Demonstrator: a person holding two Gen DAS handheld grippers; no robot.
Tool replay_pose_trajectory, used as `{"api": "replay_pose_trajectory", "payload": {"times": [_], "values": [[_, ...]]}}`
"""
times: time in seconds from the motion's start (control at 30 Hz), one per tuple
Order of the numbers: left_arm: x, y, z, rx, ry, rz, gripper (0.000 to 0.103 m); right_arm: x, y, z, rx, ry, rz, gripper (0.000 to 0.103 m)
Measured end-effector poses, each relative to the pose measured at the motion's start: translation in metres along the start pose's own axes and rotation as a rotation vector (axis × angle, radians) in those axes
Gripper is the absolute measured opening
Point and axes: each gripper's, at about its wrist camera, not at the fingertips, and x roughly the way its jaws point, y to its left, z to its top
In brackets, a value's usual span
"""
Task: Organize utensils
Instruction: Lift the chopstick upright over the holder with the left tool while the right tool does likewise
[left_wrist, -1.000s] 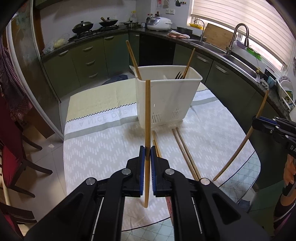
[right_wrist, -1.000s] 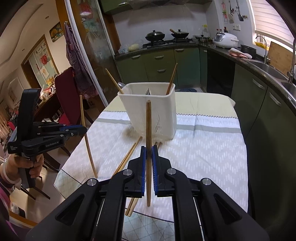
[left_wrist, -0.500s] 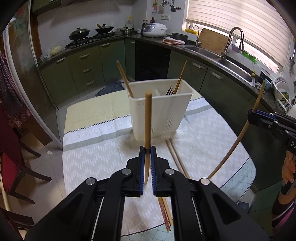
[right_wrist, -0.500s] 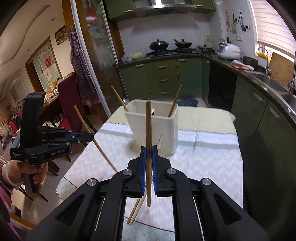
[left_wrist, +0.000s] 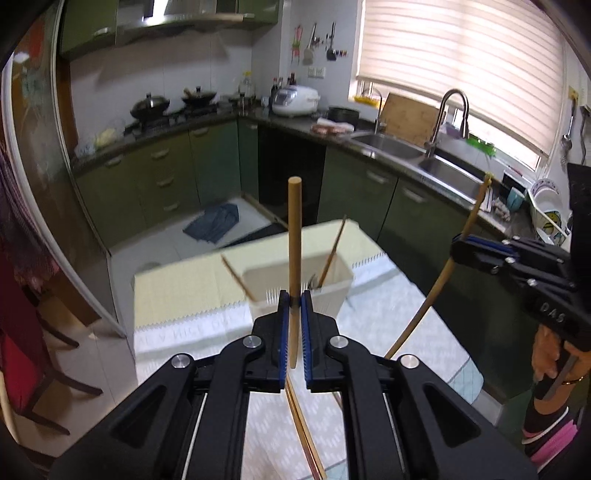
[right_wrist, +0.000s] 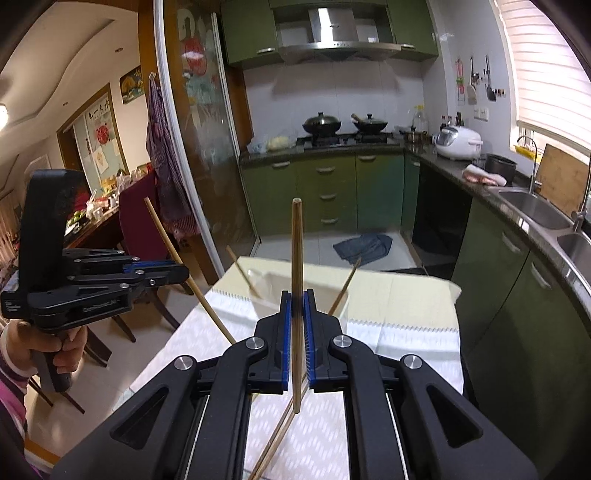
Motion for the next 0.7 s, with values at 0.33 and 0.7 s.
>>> {"api": "replay_pose_trajectory", "payload": {"times": [0.33,0.7], "values": [[0.000,0.004,0.060,-0.029,-0.118,0.008,0.006,0.000,-0.002,0.058,0.000,-0.088,-0.016,0.007],[0.045,0.009,0.074,-0.021,-0.155,0.049,0.006,0.027,-0.011,0.101,0.021,-0.159,-0.054,0.007]]}}
